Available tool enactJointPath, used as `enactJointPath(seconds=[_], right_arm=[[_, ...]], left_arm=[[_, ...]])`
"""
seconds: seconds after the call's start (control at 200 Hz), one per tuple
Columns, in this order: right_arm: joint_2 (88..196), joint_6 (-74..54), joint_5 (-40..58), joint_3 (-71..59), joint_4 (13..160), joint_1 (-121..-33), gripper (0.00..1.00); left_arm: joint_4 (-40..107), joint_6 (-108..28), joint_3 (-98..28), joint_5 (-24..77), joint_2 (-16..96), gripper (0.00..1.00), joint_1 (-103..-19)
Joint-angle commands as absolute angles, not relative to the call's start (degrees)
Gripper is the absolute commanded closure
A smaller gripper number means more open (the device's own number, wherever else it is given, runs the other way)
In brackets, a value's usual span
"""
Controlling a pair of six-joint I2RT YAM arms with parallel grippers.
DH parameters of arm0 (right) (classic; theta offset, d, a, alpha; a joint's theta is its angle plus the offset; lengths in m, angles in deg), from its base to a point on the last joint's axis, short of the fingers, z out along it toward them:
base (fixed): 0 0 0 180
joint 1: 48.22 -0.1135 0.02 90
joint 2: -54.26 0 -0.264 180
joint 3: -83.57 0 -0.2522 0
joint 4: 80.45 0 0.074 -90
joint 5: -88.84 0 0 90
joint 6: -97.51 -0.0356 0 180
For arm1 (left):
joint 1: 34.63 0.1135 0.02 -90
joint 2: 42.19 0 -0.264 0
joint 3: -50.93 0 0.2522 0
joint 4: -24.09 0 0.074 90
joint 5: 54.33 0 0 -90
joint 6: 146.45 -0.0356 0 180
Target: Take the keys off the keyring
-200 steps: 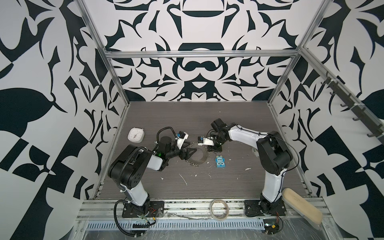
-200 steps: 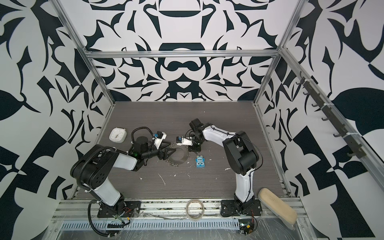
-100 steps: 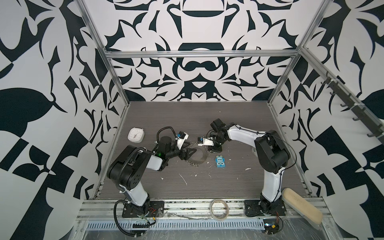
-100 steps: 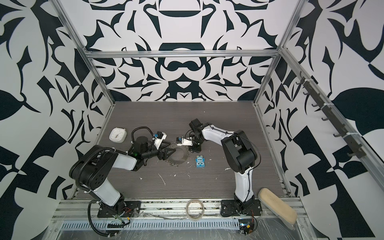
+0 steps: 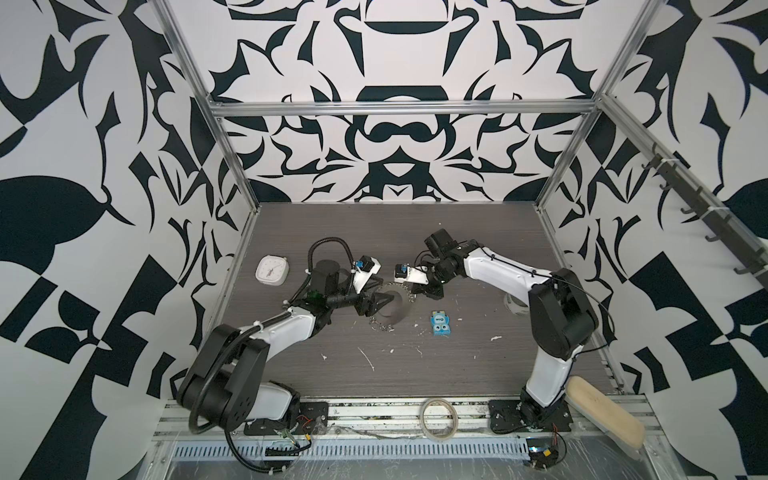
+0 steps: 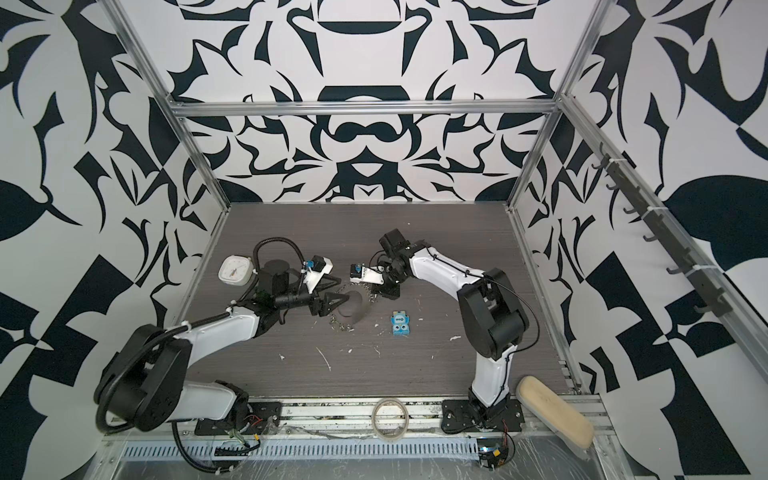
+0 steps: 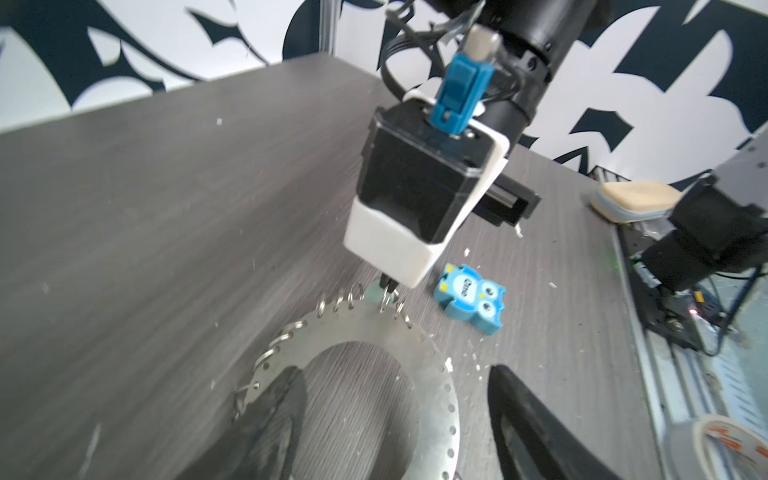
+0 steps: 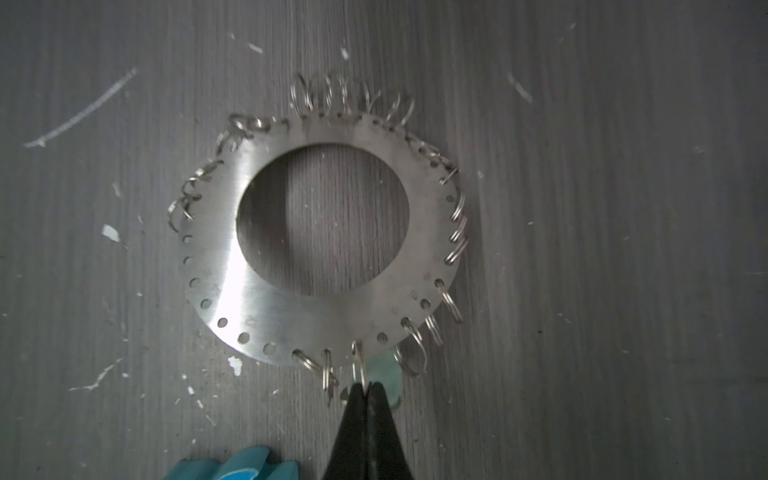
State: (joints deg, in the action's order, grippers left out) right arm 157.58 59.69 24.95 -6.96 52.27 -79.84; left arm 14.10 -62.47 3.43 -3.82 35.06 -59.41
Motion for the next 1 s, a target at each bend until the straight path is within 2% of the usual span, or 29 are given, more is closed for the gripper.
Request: enactJointPath(seconds=[0.0, 0.24, 0.58, 0.735, 0.995], right_arm=[[153.23, 56.85, 28.7, -5.16, 49.77, -80.21, 1.0], [148.65, 53.25, 32.71, -4.3, 48.29, -80.21, 1.0], [141.08, 45.5, 40.18, -4.98, 55.64, -80.21, 1.0], [134.74, 43.35, 38.83, -12.31, 70.96, -80.49, 1.0], [128.93, 52.85, 32.88, -25.48, 93.9, -81.49, 1.0]], left_arm=[[28.78, -67.97, 0.18, -6.65, 31.3, 0.27, -59.43], [36.77, -67.57, -5.13, -10.78, 23.98, 0.34, -56.29], [31.71, -63.13, -7.08, -17.45, 23.02, 0.35, -53.39], [26.86, -63.51, -7.02, -18.69, 23.07, 0.39, -53.43], [27.73, -72.36, -8.53, -19.77, 23.98, 0.41, -53.41]])
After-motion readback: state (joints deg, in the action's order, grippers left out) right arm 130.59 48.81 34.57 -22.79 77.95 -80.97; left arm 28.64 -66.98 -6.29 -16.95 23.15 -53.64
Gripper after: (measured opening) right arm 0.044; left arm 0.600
